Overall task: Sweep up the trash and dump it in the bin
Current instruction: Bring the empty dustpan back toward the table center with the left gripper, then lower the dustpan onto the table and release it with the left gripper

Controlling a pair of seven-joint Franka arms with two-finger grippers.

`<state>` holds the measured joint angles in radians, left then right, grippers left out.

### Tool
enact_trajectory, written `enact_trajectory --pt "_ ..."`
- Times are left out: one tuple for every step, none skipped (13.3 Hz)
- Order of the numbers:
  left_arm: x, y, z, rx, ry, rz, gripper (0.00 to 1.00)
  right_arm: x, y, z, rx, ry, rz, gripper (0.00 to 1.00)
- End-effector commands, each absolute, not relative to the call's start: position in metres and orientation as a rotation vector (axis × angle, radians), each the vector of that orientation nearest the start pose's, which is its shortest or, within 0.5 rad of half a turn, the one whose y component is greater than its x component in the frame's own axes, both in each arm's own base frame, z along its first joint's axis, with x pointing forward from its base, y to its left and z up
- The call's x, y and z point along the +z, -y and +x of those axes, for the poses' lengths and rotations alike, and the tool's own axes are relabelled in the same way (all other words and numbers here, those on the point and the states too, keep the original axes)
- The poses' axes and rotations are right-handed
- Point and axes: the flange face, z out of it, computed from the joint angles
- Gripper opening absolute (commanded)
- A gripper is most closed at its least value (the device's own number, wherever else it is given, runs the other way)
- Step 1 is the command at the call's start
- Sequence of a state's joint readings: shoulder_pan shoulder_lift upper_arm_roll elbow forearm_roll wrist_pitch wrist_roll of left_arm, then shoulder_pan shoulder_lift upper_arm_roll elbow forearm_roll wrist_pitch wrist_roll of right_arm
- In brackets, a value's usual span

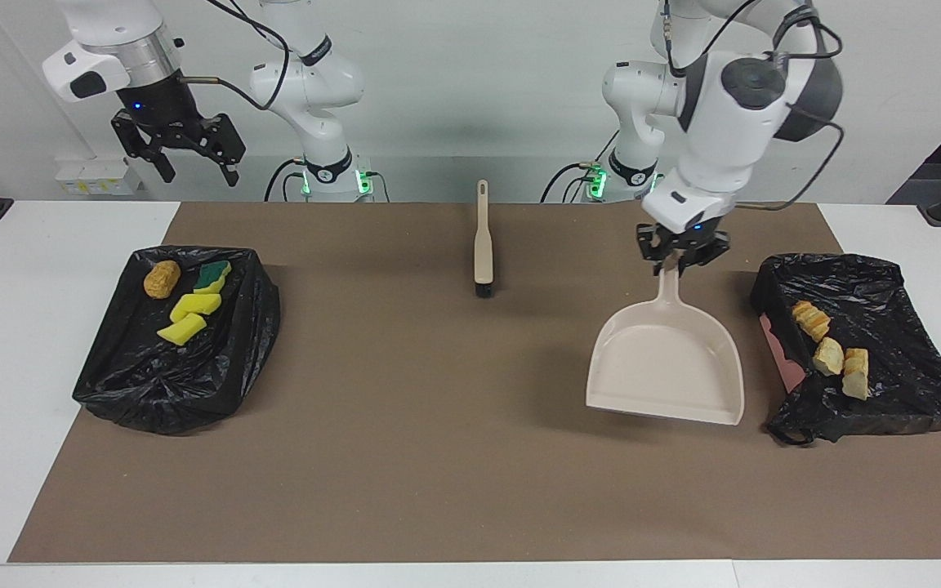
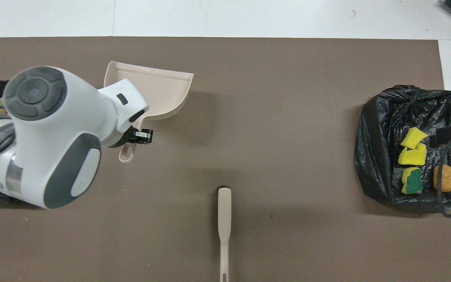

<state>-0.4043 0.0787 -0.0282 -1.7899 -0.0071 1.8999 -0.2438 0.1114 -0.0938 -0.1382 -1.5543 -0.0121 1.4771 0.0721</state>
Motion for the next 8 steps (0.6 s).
enact_trajectory --pt "0.468 0.309 0.538 -0.067 -0.156 -3.187 0.00 0.670 0.022 0.512 -0.032 -0.110 -3.128 1.00" --pt "0.451 0.330 0.537 -0.077 -0.120 -3.194 0.00 0.671 0.022 0.512 -0.034 -0.128 -3.125 1.00" --pt "0.443 0.342 0.536 -0.104 -0.118 -3.206 0.00 0.672 0.022 0.512 -0.034 -0.126 -3.122 1.00" --pt "0.430 0.356 0.534 -0.096 -0.137 -3.220 0.00 0.672 0.021 0.512 -0.032 -0.123 -3.121 1.00" --pt "0.419 0.366 0.532 -0.103 -0.135 -3.240 0.00 0.672 0.021 0.512 -0.032 -0.122 -3.118 1.00" --pt "0.412 0.372 0.532 -0.109 -0.106 -3.251 0.00 0.672 0.021 0.512 -0.032 -0.122 -3.118 1.00" --pt "0.398 0.388 0.525 -0.112 -0.086 -3.256 0.00 0.672 0.021 0.512 -0.032 -0.122 -3.116 1.00" --pt "0.396 0.395 0.523 -0.129 -0.079 -3.264 0.00 0.672 0.021 0.512 -0.032 -0.122 -3.118 1.00"
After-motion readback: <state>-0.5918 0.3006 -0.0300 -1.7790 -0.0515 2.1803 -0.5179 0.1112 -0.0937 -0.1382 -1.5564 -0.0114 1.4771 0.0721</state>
